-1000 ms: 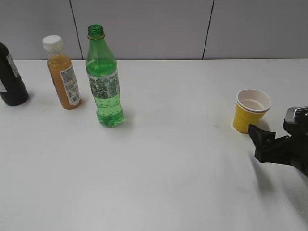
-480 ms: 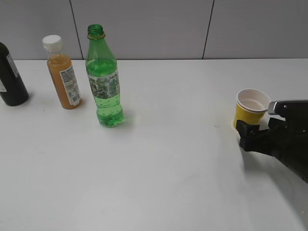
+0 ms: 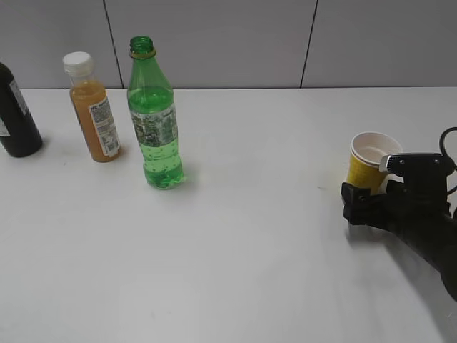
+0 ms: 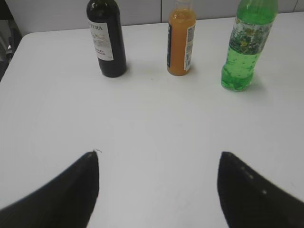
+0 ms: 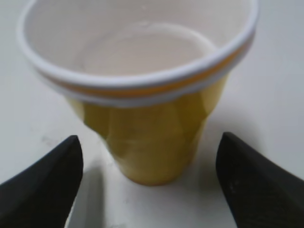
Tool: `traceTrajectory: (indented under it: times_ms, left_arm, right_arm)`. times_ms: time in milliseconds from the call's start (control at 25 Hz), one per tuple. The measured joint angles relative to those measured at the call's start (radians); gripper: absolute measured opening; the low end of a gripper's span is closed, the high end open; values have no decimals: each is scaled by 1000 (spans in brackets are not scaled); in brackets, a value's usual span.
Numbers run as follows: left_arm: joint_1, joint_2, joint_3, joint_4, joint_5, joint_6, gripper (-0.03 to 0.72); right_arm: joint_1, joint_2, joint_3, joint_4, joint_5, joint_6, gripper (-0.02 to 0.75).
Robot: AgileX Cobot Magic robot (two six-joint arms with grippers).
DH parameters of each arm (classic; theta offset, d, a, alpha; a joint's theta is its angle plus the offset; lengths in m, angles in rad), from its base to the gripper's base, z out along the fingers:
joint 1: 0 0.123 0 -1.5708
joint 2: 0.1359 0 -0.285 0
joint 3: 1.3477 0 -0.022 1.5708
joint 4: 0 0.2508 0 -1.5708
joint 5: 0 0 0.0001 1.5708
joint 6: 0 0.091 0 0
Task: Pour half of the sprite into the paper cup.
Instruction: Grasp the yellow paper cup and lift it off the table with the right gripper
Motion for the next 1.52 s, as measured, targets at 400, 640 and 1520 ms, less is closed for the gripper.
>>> traceTrajectory:
  times_ms: [400, 640, 1520]
  left_arm:
    - [0, 0, 0, 0, 0, 0, 589]
    - [0, 0, 0, 0, 0, 0, 589]
    - [0, 0, 0, 0, 0, 0, 589]
  right_arm:
    - [0, 81, -95, 46, -33, -1, 649]
    - [0, 116, -128, 45, -62, -4, 637]
    - [0, 129, -146, 15, -68, -20, 447]
